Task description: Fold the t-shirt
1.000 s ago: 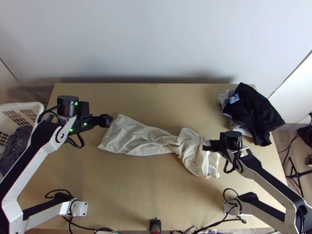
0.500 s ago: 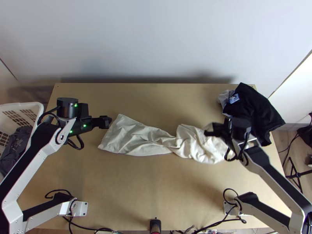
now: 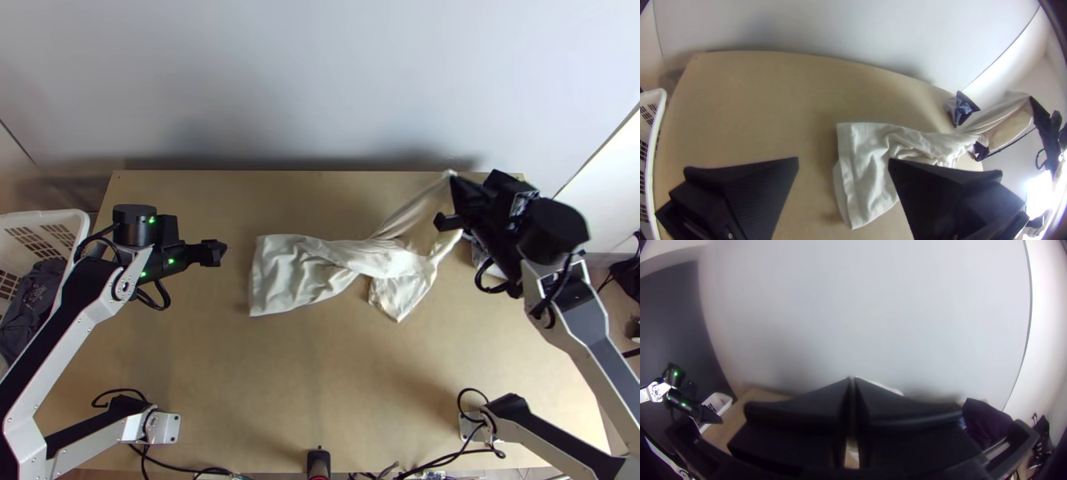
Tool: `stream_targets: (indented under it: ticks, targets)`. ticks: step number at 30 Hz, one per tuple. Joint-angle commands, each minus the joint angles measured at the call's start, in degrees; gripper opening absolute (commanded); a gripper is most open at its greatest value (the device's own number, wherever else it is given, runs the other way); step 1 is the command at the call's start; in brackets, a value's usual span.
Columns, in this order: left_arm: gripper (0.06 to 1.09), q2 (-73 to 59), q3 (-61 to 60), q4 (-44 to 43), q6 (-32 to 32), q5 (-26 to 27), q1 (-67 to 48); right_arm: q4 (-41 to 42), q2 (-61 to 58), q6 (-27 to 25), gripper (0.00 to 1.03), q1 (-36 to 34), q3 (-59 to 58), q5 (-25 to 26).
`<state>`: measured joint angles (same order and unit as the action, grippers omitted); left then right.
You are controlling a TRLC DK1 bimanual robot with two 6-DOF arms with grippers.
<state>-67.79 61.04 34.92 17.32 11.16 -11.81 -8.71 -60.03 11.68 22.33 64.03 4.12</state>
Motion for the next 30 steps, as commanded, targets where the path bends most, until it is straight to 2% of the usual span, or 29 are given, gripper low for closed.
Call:
stream_targets:
  ticks: [1, 9, 14, 18, 23, 30]
  targets:
    - [1.04, 0.20, -0.83, -1.25, 0.26, 0.00, 0.48, -0.43, 0.35, -0.08, 0.03, 2.11, 6.99, 0.01]
    - [1.04, 0.47, -1.27, -2.22, 0.34, 0.09, 1.09, -1.13, 0.62, 0.62, 0.03, 2.55, 8.92, 0.10]
    - [1.04, 0.55, -2.15, -4.24, 0.43, -0.17, 0.83, -3.86, -0.53, 1.94, 0.03, 3.69, 16.57, 0.19]
    - [1.04, 0.47, -3.99, -7.06, 0.26, -3.42, -1.72, -3.95, -2.46, 3.00, 0.03, 3.34, 23.95, 3.53]
    - [1.04, 0.03, -6.72, -13.47, -0.01, -7.64, -8.31, -4.47, -5.27, 3.43, 0.03, 3.07, 29.75, 4.32]
    - [1.04, -5.25, -8.92, -26.48, 0.78, -8.35, -20.53, -5.18, -6.50, 5.02, 0.03, 4.66, 29.93, 4.14]
